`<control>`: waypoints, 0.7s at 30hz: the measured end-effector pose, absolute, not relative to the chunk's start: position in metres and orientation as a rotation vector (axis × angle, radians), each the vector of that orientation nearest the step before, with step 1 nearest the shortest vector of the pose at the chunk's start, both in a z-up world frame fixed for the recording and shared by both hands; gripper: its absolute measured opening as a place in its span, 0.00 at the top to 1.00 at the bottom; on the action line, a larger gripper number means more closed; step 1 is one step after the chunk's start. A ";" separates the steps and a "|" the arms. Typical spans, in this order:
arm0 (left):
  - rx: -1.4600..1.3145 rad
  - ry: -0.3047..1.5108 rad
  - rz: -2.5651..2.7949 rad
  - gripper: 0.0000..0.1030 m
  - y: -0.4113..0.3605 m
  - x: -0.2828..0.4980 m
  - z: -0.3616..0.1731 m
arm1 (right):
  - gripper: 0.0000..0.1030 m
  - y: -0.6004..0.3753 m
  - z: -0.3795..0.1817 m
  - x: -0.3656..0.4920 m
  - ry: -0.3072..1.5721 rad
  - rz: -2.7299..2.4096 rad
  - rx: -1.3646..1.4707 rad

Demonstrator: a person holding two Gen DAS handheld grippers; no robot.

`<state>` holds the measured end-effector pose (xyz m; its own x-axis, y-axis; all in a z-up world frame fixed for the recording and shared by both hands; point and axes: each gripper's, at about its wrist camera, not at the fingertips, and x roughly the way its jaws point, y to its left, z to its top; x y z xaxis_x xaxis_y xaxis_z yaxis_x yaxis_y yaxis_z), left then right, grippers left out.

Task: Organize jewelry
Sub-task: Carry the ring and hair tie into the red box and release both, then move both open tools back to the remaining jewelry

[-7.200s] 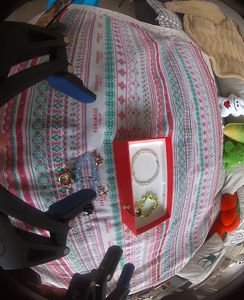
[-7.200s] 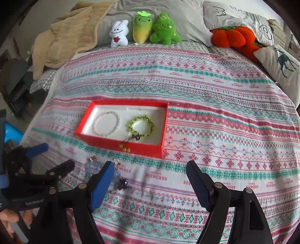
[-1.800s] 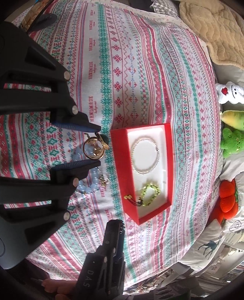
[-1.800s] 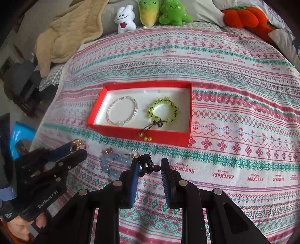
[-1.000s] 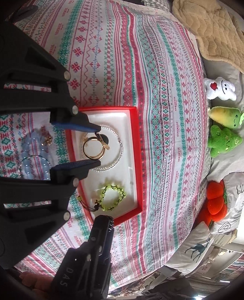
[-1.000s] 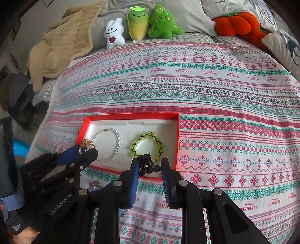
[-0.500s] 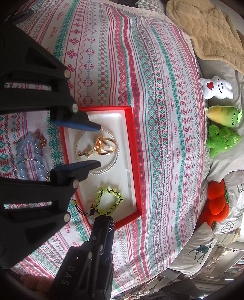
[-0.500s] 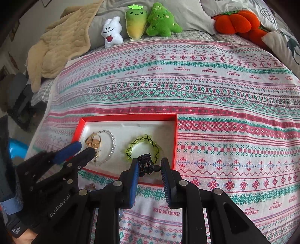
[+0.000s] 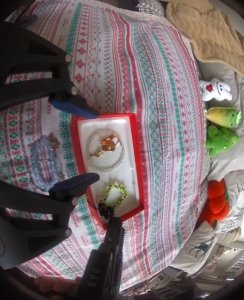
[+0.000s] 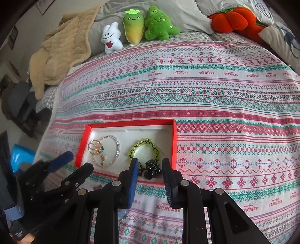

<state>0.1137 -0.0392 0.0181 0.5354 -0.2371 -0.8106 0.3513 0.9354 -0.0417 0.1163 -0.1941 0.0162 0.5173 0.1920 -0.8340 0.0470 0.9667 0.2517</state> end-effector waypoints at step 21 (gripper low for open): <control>0.107 1.175 -0.319 0.20 -0.007 0.086 -0.004 | 0.26 -0.192 0.014 0.077 1.114 0.068 0.288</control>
